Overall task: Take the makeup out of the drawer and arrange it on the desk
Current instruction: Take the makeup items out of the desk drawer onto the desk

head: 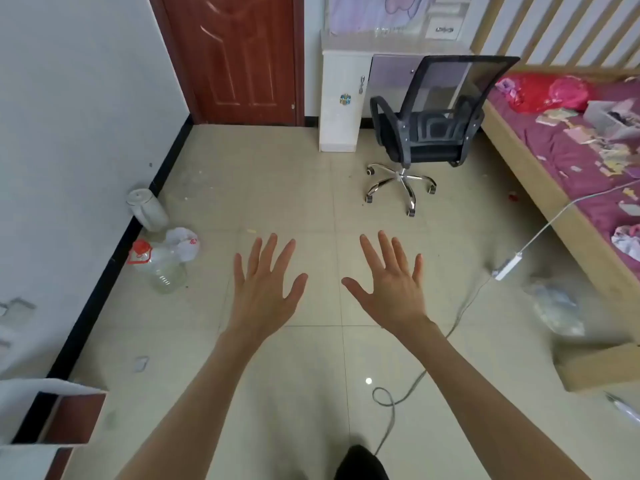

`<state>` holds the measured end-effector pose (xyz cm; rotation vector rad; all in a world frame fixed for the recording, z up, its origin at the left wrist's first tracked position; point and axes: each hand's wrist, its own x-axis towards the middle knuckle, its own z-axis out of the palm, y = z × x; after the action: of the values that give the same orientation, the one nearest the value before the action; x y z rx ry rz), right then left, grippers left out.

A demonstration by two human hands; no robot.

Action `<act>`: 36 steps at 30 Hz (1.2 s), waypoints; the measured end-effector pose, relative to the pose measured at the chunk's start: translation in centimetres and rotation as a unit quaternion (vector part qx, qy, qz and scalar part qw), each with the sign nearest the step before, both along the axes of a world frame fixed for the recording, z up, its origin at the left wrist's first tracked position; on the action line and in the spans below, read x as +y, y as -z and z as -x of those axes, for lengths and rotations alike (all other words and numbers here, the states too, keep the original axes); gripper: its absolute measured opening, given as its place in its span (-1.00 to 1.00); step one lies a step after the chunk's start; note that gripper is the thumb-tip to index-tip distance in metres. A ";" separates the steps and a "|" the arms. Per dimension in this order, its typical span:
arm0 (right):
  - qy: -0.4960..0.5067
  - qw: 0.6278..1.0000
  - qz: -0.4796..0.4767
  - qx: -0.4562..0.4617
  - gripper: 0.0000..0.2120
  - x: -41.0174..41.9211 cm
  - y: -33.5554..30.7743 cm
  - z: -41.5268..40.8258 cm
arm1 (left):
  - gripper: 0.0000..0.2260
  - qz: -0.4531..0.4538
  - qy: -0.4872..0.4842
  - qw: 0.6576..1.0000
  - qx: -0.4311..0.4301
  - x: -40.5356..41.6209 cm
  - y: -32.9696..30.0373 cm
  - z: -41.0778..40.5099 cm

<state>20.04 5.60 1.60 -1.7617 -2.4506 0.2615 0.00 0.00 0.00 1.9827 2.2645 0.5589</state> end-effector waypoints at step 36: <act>-0.004 0.999 -0.028 -0.018 -0.27 56.2 0.3 11.7 | -0.41 0.035 0.010 0.999 -0.001 56.3 0.1 12.2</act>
<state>8.30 61.81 1.34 -1.7484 -2.4653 0.1611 -12.20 56.31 -0.11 1.9683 2.2272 0.4724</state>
